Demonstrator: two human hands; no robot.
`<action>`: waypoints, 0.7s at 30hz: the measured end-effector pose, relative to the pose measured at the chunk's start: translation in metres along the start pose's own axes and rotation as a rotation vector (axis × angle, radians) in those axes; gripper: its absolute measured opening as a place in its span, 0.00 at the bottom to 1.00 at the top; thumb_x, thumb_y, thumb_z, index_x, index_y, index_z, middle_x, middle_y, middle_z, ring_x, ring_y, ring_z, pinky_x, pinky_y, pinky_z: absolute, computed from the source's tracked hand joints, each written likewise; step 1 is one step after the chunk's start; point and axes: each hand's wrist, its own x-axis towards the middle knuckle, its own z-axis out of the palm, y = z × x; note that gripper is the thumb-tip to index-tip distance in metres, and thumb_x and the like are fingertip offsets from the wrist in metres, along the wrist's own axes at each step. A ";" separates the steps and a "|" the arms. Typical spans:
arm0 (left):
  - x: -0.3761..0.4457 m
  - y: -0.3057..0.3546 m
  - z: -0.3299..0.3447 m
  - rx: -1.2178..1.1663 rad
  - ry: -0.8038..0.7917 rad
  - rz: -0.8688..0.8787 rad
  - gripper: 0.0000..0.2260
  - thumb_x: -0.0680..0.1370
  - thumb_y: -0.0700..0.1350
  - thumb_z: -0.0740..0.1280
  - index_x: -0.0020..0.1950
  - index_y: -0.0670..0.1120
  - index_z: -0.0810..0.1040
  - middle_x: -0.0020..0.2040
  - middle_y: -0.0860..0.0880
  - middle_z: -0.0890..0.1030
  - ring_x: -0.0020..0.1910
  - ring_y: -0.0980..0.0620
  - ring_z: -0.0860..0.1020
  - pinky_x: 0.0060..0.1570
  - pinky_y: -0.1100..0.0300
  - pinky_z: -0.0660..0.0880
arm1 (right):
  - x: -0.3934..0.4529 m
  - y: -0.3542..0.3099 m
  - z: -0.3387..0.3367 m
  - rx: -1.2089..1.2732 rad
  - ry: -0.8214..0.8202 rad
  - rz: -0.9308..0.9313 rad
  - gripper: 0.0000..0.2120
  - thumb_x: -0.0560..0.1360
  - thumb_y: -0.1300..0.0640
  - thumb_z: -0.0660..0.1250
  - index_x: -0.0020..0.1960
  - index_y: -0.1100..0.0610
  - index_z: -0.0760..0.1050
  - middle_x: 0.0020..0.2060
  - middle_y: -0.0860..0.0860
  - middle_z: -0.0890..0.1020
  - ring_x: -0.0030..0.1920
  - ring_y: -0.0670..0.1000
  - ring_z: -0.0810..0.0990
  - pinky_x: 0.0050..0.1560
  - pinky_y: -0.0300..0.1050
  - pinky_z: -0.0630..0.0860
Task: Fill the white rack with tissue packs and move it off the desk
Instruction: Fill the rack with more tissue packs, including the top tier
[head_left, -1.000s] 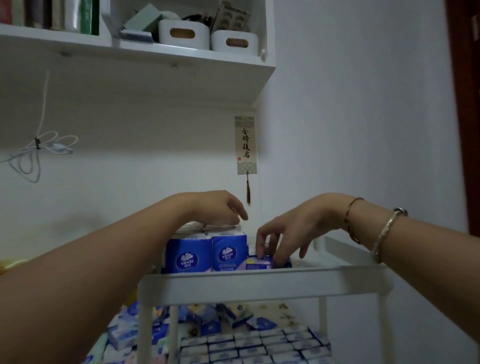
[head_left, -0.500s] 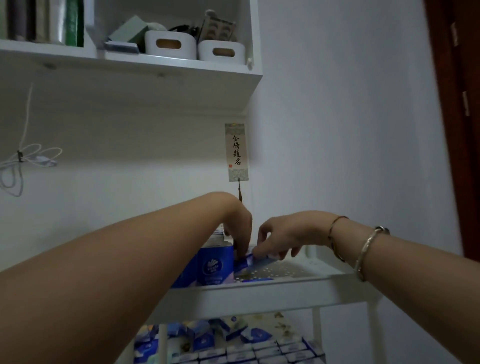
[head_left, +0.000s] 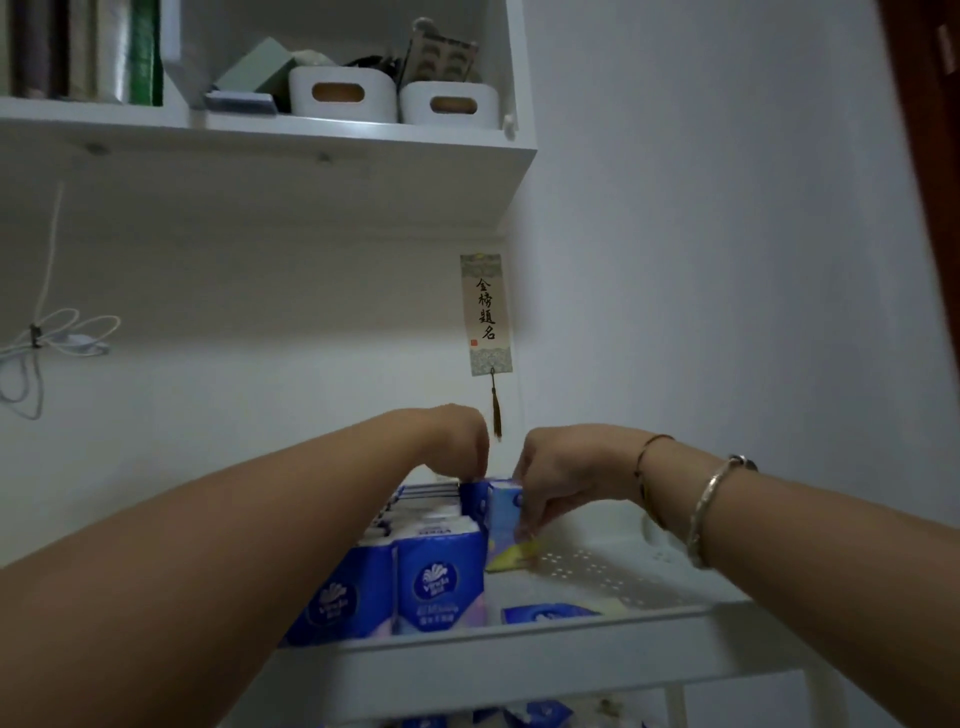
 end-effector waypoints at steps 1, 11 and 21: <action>0.002 -0.004 0.001 -0.046 -0.001 -0.003 0.11 0.77 0.40 0.66 0.58 0.44 0.81 0.58 0.47 0.81 0.56 0.49 0.78 0.59 0.55 0.75 | 0.005 0.000 0.002 -0.047 0.047 -0.006 0.15 0.69 0.70 0.71 0.55 0.66 0.75 0.31 0.55 0.80 0.27 0.47 0.80 0.28 0.36 0.78; -0.014 -0.016 -0.011 -0.258 -0.211 -0.102 0.13 0.78 0.43 0.65 0.63 0.50 0.77 0.55 0.52 0.78 0.57 0.51 0.77 0.63 0.50 0.71 | 0.008 -0.005 0.014 0.087 0.024 0.026 0.10 0.72 0.69 0.70 0.46 0.65 0.68 0.47 0.65 0.81 0.41 0.59 0.82 0.41 0.51 0.83; -0.030 -0.004 -0.026 -0.321 -0.108 -0.118 0.13 0.80 0.42 0.61 0.63 0.48 0.76 0.60 0.50 0.80 0.56 0.51 0.79 0.62 0.47 0.72 | -0.018 0.000 -0.003 -0.101 -0.059 0.036 0.14 0.74 0.52 0.70 0.54 0.60 0.74 0.50 0.55 0.80 0.41 0.50 0.80 0.41 0.42 0.80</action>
